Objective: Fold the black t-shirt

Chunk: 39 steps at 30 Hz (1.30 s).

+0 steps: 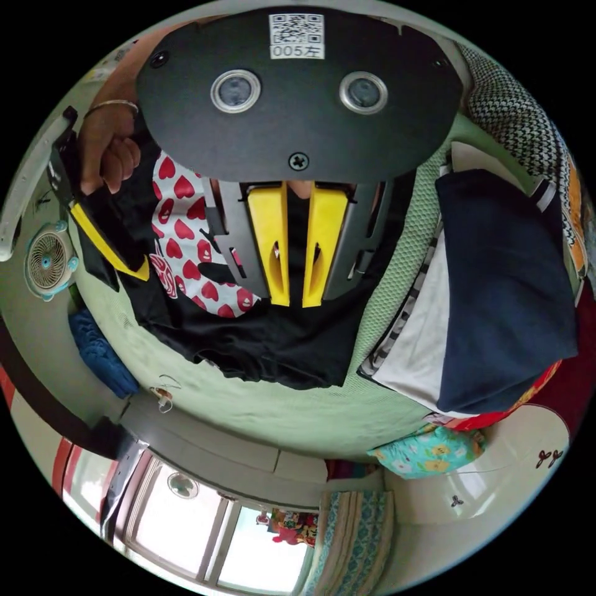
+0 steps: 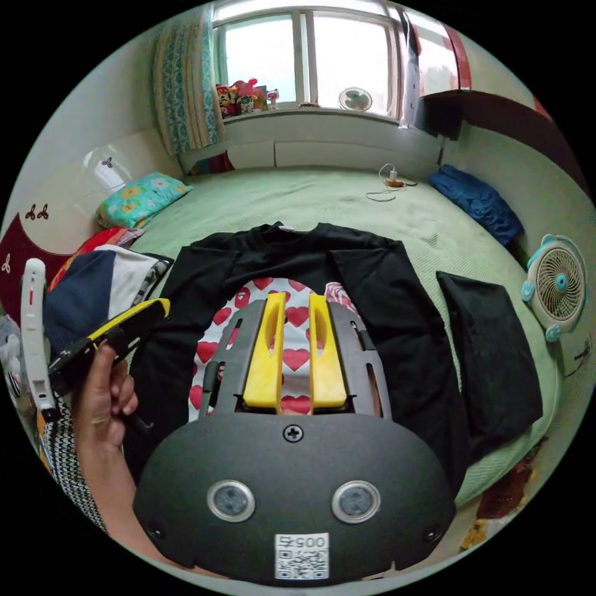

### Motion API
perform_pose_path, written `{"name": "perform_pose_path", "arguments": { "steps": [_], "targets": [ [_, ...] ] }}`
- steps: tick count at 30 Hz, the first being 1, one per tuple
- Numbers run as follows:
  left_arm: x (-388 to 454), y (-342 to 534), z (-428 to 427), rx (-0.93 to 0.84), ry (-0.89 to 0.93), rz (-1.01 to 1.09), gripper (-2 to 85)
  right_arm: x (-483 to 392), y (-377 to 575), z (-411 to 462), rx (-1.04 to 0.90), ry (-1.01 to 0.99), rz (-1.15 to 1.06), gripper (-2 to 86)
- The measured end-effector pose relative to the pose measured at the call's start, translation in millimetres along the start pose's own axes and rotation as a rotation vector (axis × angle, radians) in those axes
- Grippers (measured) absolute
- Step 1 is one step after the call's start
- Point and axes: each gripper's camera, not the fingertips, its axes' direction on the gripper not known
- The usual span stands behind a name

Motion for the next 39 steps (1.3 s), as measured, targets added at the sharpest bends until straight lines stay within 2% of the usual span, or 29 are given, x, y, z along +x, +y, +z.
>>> {"name": "perform_pose_path", "arguments": {
  "steps": [7,17,20,23,26,31,39],
  "targets": [
    [11.1,-17.3,16.7,0.003,-0.015,0.067,5.1,19.1,-8.4,14.8,-0.002,-0.032,0.058,4.9],
    [-2.4,-50.9,50.5,0.033,0.073,0.045,6.9,35.1,-31.3,32.8,0.012,-0.060,0.086,5.2],
    [-3.7,-79.9,61.7,0.025,0.077,0.168,7.7,49.2,-48.3,38.6,-0.049,-0.188,0.027,6.5],
    [-10.6,-121.2,67.9,0.055,0.048,0.293,10.0,65.6,-78.3,29.4,0.004,-0.095,-0.090,8.9],
    [-22.3,-163.1,97.8,-0.030,0.091,0.351,12.2,87.4,-112.6,41.4,0.072,0.064,-0.199,10.2],
    [-41.4,-207.8,151.9,-0.108,-0.026,0.340,14.8,128.7,-157.9,128.2,-0.143,0.098,-0.238,10.8],
    [-77.4,-258.2,195.9,-0.188,0.129,0.188,14.6,166.1,-221.5,200.0,-0.233,-0.005,-0.241,10.2]
  ]
}}
